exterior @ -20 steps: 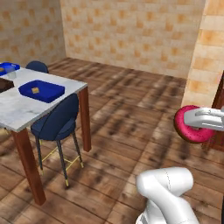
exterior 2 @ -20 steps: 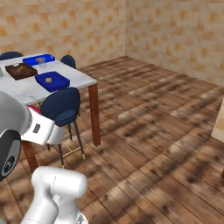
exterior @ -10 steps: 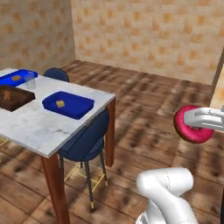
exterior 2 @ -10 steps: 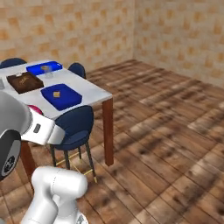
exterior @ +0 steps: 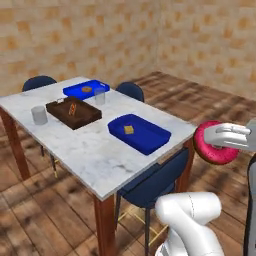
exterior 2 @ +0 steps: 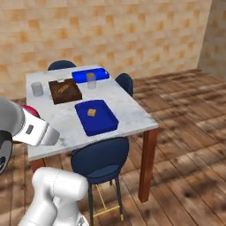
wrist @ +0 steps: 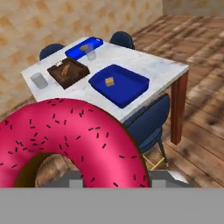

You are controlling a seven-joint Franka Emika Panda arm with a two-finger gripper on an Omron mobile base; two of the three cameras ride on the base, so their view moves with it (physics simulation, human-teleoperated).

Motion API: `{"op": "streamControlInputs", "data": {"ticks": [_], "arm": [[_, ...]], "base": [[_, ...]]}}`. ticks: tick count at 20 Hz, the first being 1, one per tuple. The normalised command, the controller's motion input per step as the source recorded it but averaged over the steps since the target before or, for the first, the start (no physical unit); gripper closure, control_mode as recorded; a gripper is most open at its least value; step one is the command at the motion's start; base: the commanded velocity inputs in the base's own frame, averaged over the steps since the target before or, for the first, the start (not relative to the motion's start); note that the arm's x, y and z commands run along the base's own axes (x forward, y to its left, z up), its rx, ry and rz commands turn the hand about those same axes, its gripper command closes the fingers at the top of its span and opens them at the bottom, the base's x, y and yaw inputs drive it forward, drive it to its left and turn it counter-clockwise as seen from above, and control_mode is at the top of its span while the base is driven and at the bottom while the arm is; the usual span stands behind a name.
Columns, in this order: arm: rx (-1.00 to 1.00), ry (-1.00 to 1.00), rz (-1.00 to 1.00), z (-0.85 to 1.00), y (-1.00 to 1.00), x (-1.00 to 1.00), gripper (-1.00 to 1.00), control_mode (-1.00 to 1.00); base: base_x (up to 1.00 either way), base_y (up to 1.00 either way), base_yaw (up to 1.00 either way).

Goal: Take the cake and donut from the fridge and place them on the empty tray on the dining counter.

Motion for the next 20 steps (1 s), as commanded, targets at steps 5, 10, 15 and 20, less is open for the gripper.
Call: {"op": "streamControlInputs", "data": {"ticks": [5, 10, 15, 20], "arm": [[0.00, 0.00, 0.00, 0.00, 0.00, 0.00, 1.00, 1.00], [0.00, 0.00, 0.00, 0.00, 0.00, 0.00, 1.00, 1.00], [0.00, 0.00, 0.00, 0.00, 0.00, 0.00, 1.00, 1.00], [0.00, 0.00, 0.00, 0.00, 0.00, 0.00, 1.00, 1.00]], "base": [[0.21, -0.85, 0.29], [0.25, -0.93, 0.14], [1.00, -0.27, 0.25], [1.00, -0.03, 0.32]]}}
